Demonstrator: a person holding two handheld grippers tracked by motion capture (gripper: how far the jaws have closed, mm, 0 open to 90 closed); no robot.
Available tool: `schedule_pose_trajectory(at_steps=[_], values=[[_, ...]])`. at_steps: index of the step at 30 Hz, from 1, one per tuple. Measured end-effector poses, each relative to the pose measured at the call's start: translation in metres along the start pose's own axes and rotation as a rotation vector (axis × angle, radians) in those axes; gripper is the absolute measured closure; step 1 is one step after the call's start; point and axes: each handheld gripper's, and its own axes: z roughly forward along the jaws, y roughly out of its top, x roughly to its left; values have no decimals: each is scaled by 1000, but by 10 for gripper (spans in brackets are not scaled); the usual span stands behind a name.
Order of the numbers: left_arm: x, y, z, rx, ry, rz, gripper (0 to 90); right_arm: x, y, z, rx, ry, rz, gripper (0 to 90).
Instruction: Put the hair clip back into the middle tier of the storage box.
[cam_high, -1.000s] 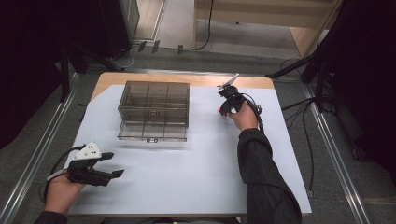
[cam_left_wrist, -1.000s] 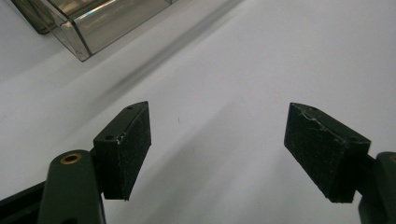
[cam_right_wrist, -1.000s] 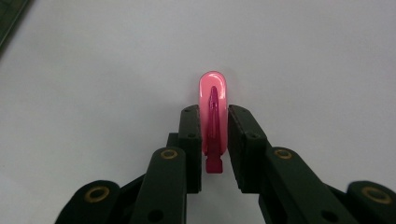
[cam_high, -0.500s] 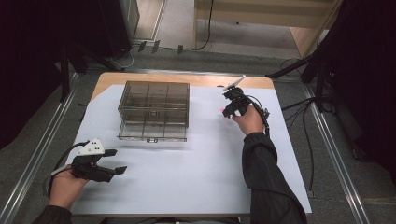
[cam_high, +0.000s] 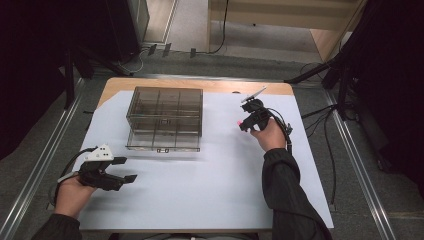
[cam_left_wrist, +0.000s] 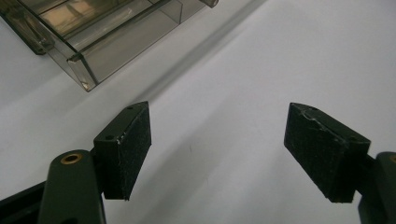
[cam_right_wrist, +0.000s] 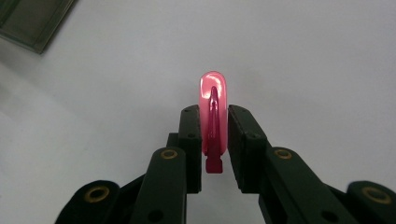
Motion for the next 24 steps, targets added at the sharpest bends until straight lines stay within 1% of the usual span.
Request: schedule_pose_trajectory(at_steps=[1, 5, 8, 9, 11, 12, 14, 18, 19, 22, 24], values=[[0, 0, 1, 1, -5, -4, 240, 1, -1, -1, -7, -5, -5, 774], [1, 1, 1, 6, -2, 1, 240, 5, -8, -4, -12, 14, 4, 774], [1, 1, 2, 0, 3, 0, 240, 9, -13, -6, -17, 23, -6, 774], [1, 1, 2, -1, 4, 0, 240, 9, -13, -6, -17, 23, -6, 774], [2, 1, 1, -2, 3, -1, 240, 14, -15, -7, -18, 23, -12, 774], [2, 1, 1, -4, -1, -3, 240, 19, -16, -9, -21, 18, -23, 774], [3, 1, 1, -4, -1, -5, 240, 21, -17, -10, -28, 18, -32, 774], [3, 1, 2, 3, -5, -4, 240, 29, -20, -12, -27, 33, -30, 774], [3, 1, 2, 1, -4, -5, 240, 32, -21, -12, -25, 33, -38, 774], [3, 1, 1, 2, -2, -4, 240, 37, -21, -12, -23, 33, -57, 774], [3, 1, 1, 1, -1, -5, 240, 38, -22, -12, -24, 37, -58, 774]])
